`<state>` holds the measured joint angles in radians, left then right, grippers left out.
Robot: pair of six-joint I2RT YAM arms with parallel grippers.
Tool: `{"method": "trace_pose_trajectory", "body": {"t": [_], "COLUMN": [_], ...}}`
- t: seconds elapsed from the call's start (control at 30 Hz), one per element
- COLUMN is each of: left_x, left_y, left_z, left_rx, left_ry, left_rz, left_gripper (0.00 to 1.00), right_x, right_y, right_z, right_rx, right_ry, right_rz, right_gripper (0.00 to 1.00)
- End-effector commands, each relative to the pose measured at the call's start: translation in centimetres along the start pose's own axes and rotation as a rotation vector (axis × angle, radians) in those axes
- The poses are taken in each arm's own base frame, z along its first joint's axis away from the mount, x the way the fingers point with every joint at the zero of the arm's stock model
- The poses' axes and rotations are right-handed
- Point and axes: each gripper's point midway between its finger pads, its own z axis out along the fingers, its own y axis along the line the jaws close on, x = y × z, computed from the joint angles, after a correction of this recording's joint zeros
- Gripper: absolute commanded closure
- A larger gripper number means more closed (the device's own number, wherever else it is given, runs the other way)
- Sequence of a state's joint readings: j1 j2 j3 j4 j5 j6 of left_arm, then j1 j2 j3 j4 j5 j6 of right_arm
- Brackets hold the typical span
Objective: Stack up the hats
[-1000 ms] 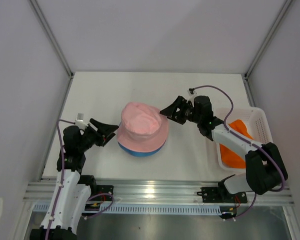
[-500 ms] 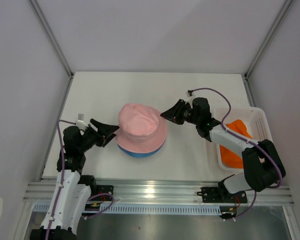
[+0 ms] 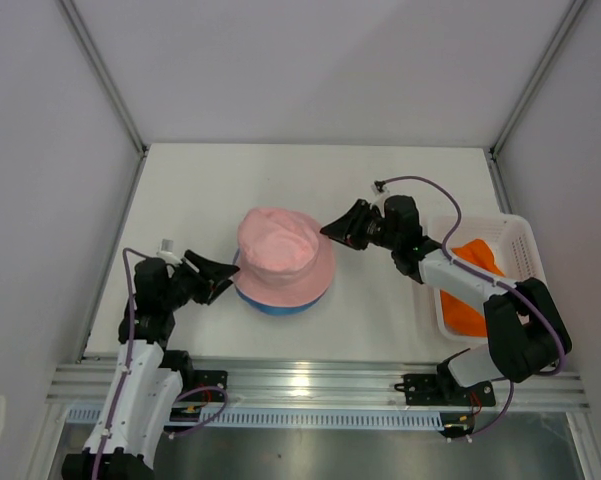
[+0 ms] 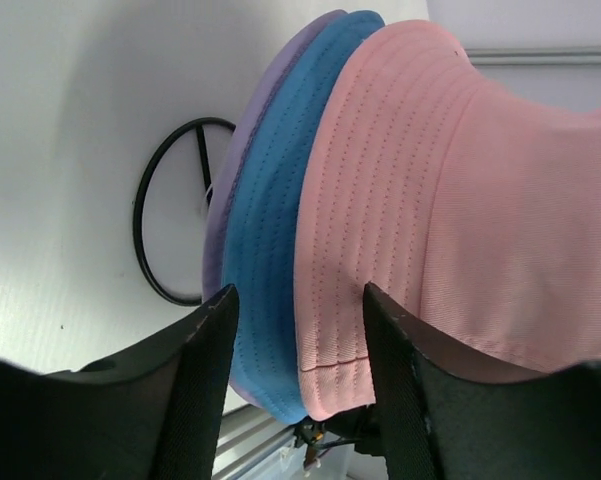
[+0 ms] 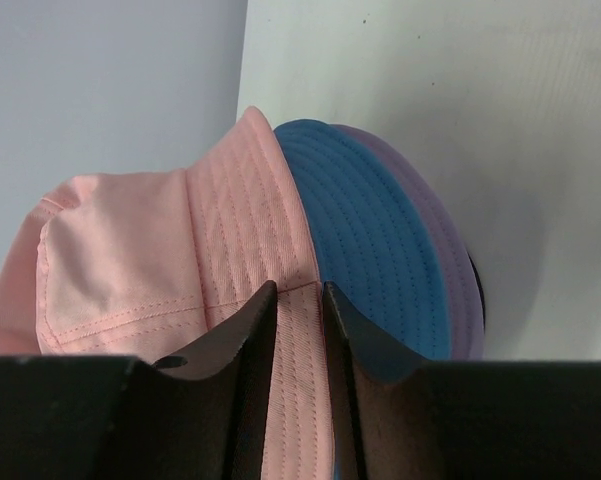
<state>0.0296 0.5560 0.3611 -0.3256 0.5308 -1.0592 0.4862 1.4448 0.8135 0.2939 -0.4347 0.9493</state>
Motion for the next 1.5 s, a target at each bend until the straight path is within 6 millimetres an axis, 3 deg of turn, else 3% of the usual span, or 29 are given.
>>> {"method": "trace_pose_trajectory", "body": {"t": [0.0,0.17,0.4,0.5,0.63,0.67,0.7,0.87,1.03,1.17,1.47], "left_x": [-0.4,-0.3,0.1,0.3,0.3,0.3,0.4,0.0,-0.5,-1.5,-1.7], "left_y": [-1.8,-2.6,-3.2,-3.1,-3.2,-3.2,-2.9,-2.4,0.7,1.9,4.3], "left_z": [-0.2,-0.3,-0.3,-0.3,-0.2,-0.2,-0.2,-0.2,-0.3,-0.8,-0.2], "left_rx": [0.073,0.112,0.154,0.165,0.176,0.175,0.166,0.130,-0.030,-0.121,-0.208], "left_ry": [-0.008,0.001,0.028,0.030,0.031,0.032,0.033,0.008,-0.043,-0.094,-0.084], "left_rz": [0.014,0.005,-0.012,-0.015,-0.026,-0.029,-0.035,-0.025,0.047,0.110,0.149], "left_gripper": [0.48,0.62,0.54,0.56,0.76,0.94,0.99,0.99,0.99,0.99,0.99], "right_x": [0.2,0.9,1.3,1.3,1.5,1.5,1.6,1.6,2.1,3.3,6.0], "right_y": [0.4,0.2,-0.3,-0.4,-0.7,-0.9,-0.9,-1.4,-3.3,-4.9,-7.7], "right_z": [0.3,0.7,0.7,0.6,0.7,0.7,0.7,0.7,0.6,0.5,0.9], "right_rx": [-0.019,-0.020,-0.004,-0.001,0.007,0.012,0.013,0.034,0.111,0.172,0.224], "right_ry": [0.001,0.019,0.028,0.030,0.032,0.032,0.033,0.018,0.015,0.029,0.048], "right_rz": [-0.020,-0.007,0.002,0.002,0.006,0.009,0.009,-0.008,-0.043,-0.088,-0.107], "right_gripper": [0.72,0.86,0.91,0.96,1.00,1.00,1.00,1.00,1.00,1.00,1.00]}}
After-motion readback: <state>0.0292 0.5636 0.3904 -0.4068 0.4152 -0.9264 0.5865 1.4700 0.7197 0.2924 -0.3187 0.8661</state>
